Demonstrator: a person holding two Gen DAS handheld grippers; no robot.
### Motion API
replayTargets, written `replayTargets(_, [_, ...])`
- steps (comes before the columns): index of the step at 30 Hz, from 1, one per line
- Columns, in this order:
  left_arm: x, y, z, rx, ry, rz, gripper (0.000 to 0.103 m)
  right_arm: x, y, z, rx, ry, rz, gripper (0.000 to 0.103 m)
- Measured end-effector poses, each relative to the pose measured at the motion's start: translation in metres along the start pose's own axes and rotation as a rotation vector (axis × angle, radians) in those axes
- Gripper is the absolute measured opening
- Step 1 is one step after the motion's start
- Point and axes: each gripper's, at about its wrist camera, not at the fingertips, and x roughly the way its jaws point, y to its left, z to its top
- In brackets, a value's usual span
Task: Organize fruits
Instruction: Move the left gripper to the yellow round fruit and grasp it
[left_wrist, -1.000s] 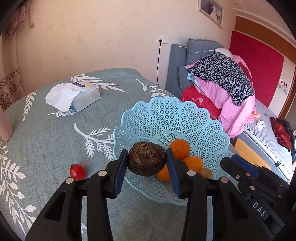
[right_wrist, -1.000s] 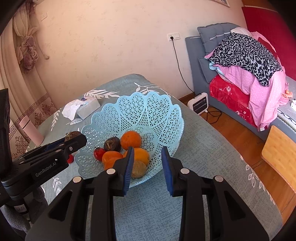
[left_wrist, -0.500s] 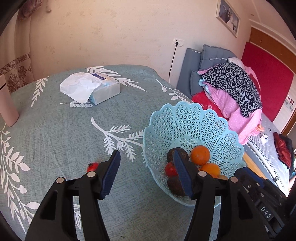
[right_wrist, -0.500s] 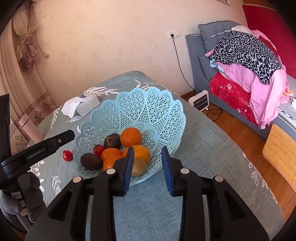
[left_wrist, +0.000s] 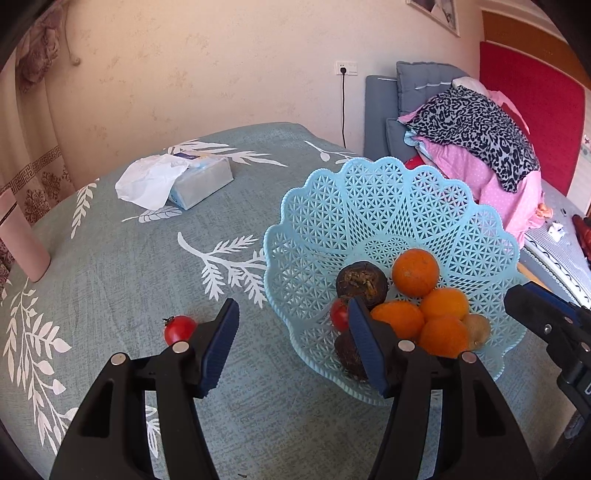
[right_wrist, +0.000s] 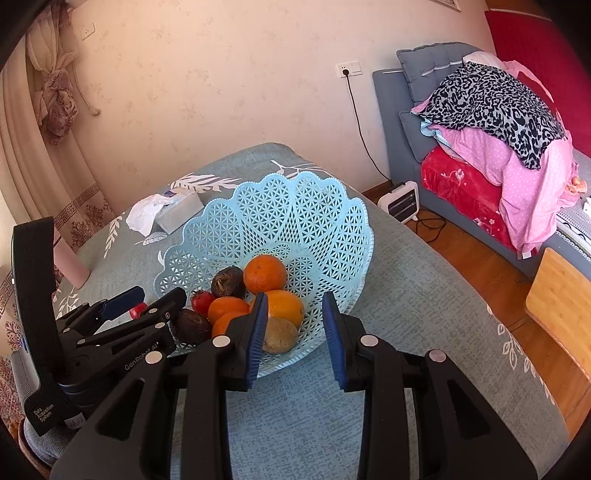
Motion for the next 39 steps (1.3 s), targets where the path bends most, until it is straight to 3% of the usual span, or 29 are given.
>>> replayTargets(10, [-0.026, 0.032, -0.005, -0.092, 0.001, -0.006, 0.062, -0.012, 0.006, 0.001, -0.008, -0.021, 0.023, 0.031])
replayTargets(11, [-0.029, 0.037, -0.006, -0.104, 0.003, -0.002, 0.063, -0.013, 0.007, 0.000, -0.010, -0.020, 0.027, 0.031])
replayTargets(12, [-0.031, 0.043, -0.009, -0.116, 0.003, 0.002, 0.073, -0.013, 0.009, 0.000, -0.013, -0.018, 0.031, 0.031])
replayTargets(14, [-0.039, 0.054, -0.014, -0.139, -0.004, 0.018, 0.080, -0.014, 0.012, -0.002, -0.019, -0.016, 0.039, 0.031])
replayTargets(15, [-0.043, 0.060, -0.016, -0.148, -0.006, 0.026, 0.080, -0.015, 0.014, -0.003, -0.024, -0.014, 0.044, 0.032])
replayTargets(17, [-0.050, 0.070, -0.023, -0.163, -0.004, 0.040, 0.080, -0.016, 0.019, -0.004, -0.029, -0.019, 0.051, 0.049])
replayTargets(22, [-0.065, 0.095, -0.043, -0.197, 0.003, 0.080, 0.082, -0.018, 0.031, -0.010, -0.045, -0.012, 0.072, 0.050])
replayTargets(24, [-0.070, 0.102, -0.051, -0.199, 0.005, 0.090, 0.091, -0.017, 0.037, -0.013, -0.051, -0.004, 0.080, 0.050])
replayTargets(28, [-0.079, 0.116, -0.066, -0.195, 0.011, 0.123, 0.091, -0.018, 0.048, -0.019, -0.061, 0.005, 0.092, 0.055])
replayTargets(39, [-0.113, 0.160, -0.106, -0.231, 0.010, 0.175, 0.091, -0.011, 0.086, -0.036, -0.118, 0.057, 0.118, 0.056])
